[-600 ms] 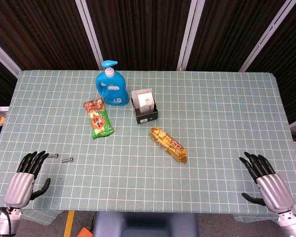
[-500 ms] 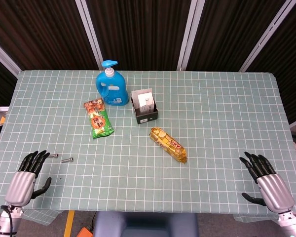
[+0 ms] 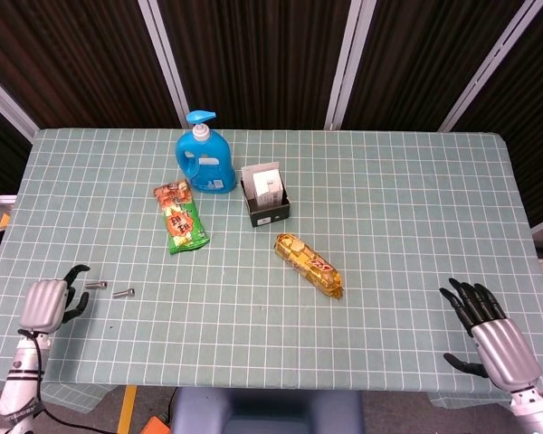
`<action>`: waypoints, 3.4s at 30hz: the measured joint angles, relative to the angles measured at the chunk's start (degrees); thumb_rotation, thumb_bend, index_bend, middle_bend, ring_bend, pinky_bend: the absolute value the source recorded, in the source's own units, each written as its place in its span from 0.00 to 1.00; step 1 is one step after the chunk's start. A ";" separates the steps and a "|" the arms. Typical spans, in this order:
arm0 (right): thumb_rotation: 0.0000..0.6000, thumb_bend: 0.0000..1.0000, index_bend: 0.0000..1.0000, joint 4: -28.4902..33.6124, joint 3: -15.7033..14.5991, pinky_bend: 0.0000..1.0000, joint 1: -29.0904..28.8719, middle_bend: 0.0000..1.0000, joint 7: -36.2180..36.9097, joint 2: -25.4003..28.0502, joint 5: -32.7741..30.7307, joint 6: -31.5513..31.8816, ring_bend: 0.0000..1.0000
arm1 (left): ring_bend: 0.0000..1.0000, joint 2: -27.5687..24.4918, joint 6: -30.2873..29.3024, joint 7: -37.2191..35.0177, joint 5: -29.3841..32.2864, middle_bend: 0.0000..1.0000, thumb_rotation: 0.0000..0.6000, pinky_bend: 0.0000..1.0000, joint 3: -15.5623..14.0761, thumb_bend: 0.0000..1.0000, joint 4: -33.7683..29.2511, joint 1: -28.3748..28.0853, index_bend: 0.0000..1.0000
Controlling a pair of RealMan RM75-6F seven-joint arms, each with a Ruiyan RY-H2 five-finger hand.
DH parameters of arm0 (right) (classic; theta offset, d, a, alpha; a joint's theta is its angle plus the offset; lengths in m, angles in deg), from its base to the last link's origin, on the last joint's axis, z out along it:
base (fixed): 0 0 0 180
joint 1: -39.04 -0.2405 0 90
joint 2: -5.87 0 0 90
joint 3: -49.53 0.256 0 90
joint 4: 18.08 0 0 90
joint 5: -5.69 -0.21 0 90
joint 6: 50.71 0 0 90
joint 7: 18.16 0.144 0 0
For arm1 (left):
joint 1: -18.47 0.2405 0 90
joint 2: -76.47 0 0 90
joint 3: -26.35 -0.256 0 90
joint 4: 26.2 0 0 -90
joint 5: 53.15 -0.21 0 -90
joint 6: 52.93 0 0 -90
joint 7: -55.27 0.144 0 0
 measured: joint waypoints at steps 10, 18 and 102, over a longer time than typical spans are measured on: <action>1.00 0.15 0.00 0.02 0.21 0.00 -0.21 0.00 -0.19 -0.09 -0.66 -0.59 0.00 | 1.00 5.88 5.07 -1.87 3.57 1.00 1.00 1.00 1.17 0.42 9.42 -2.76 0.37; 1.00 0.15 0.00 0.13 0.10 0.00 -0.20 0.00 -0.16 -0.04 -0.51 -0.56 0.00 | 1.00 7.85 6.09 -3.11 4.18 1.00 1.00 1.00 0.94 0.41 13.65 -3.03 0.45; 1.00 0.15 0.00 0.09 0.32 0.00 -0.05 0.00 -0.22 0.02 -0.79 -0.36 0.00 | 1.00 1.29 8.01 8.08 7.70 1.00 1.00 1.00 2.23 0.38 -2.37 -5.83 0.48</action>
